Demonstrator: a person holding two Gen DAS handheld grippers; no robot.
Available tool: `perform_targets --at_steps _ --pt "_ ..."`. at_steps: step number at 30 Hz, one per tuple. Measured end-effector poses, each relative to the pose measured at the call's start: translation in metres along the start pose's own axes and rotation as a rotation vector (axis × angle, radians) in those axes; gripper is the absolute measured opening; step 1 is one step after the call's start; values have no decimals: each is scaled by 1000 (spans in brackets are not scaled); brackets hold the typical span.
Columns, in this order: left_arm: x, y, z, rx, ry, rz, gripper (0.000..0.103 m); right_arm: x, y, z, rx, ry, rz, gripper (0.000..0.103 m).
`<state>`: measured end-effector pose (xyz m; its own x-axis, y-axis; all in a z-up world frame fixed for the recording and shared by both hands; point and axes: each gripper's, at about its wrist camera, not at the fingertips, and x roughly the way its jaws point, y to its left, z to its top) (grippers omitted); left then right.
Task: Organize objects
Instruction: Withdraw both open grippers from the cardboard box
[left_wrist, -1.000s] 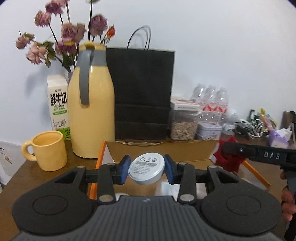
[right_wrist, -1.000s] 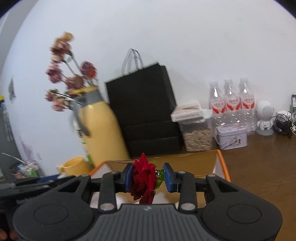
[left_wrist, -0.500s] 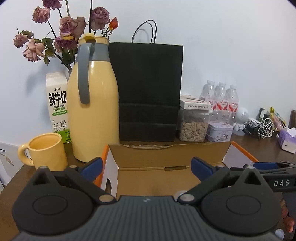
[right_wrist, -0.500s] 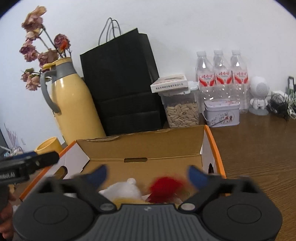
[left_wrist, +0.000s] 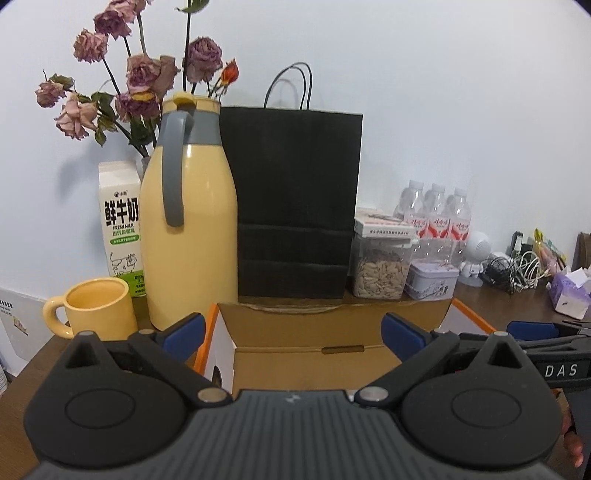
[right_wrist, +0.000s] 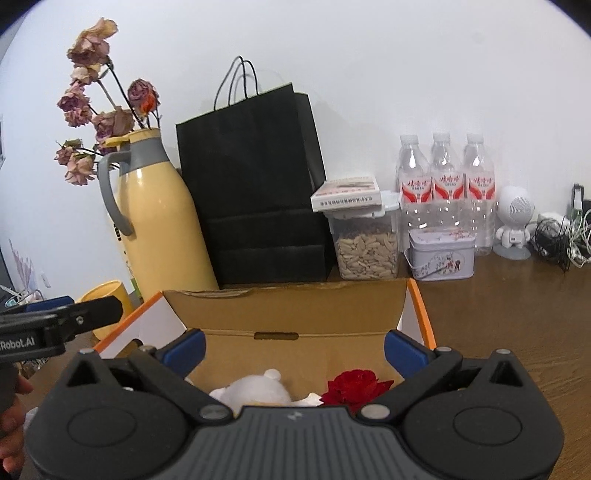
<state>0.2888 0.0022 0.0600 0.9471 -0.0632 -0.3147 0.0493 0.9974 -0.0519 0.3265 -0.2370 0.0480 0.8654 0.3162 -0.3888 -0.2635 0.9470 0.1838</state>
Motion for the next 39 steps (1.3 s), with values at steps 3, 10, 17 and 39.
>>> perform_targets --at_steps 3,10,17,39 --pt "-10 -1 3 -5 -18 -4 103 -9 4 3 -22 -22 -3 103" --pt "-35 -1 6 -8 -45 -13 103 -32 16 3 -73 -59 -24 103" --pt "-61 3 3 -19 -47 -4 103 -58 28 -5 -137 -66 -37 103" --pt "-137 21 -37 1 26 61 103 -133 26 -72 -214 42 -91 103"
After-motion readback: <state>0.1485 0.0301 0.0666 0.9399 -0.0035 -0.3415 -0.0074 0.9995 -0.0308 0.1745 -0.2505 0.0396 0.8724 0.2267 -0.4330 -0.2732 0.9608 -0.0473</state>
